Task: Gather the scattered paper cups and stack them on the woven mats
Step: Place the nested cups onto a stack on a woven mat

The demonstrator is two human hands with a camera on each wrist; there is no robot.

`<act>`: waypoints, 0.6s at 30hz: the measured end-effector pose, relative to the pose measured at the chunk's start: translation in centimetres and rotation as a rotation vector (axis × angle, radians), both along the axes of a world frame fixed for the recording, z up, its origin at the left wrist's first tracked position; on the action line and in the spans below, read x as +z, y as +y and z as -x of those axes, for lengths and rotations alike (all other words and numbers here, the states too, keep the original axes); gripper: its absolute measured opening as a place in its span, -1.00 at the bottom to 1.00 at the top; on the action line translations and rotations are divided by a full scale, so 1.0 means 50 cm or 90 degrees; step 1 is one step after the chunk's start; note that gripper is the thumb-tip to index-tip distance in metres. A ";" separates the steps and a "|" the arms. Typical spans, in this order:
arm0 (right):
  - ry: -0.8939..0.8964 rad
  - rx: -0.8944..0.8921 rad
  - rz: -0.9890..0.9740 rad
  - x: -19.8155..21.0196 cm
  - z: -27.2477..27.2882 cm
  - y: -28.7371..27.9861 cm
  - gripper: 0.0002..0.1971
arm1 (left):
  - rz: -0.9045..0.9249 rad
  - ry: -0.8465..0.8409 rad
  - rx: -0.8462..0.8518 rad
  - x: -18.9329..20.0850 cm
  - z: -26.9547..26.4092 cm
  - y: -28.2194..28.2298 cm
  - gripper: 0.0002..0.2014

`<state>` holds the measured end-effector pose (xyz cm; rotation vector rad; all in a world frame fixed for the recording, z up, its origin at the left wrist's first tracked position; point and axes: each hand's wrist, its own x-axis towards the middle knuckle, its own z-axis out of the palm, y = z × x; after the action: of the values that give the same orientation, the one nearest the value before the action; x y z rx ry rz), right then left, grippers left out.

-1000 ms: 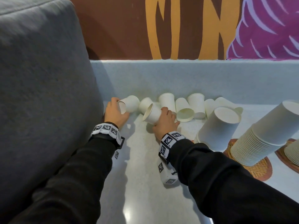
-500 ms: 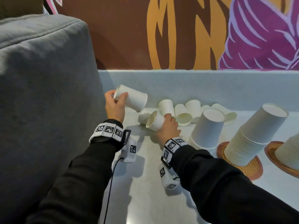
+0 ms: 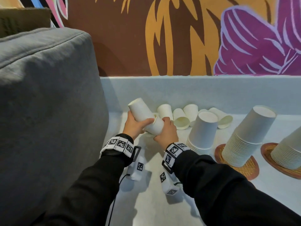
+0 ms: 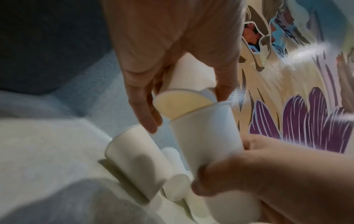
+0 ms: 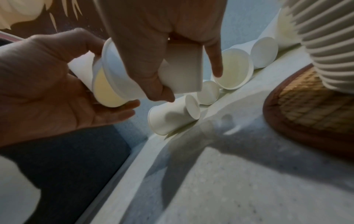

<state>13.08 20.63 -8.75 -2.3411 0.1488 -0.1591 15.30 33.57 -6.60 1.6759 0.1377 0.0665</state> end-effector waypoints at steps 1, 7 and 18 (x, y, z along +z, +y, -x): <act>0.002 -0.006 0.021 0.003 0.001 -0.001 -0.35 | -0.046 -0.015 -0.003 0.005 -0.001 0.005 -0.28; 0.001 -0.045 0.118 0.021 -0.001 -0.017 -0.37 | -0.559 -0.123 -0.044 0.019 -0.017 0.060 -0.34; 0.069 -0.024 -0.003 0.019 0.009 0.007 -0.27 | -0.040 -0.093 -0.015 0.033 -0.030 -0.016 -0.70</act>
<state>12.61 20.99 -7.80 -2.3444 0.2476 -0.0500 16.81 32.77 -4.96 1.7294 0.0056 0.1768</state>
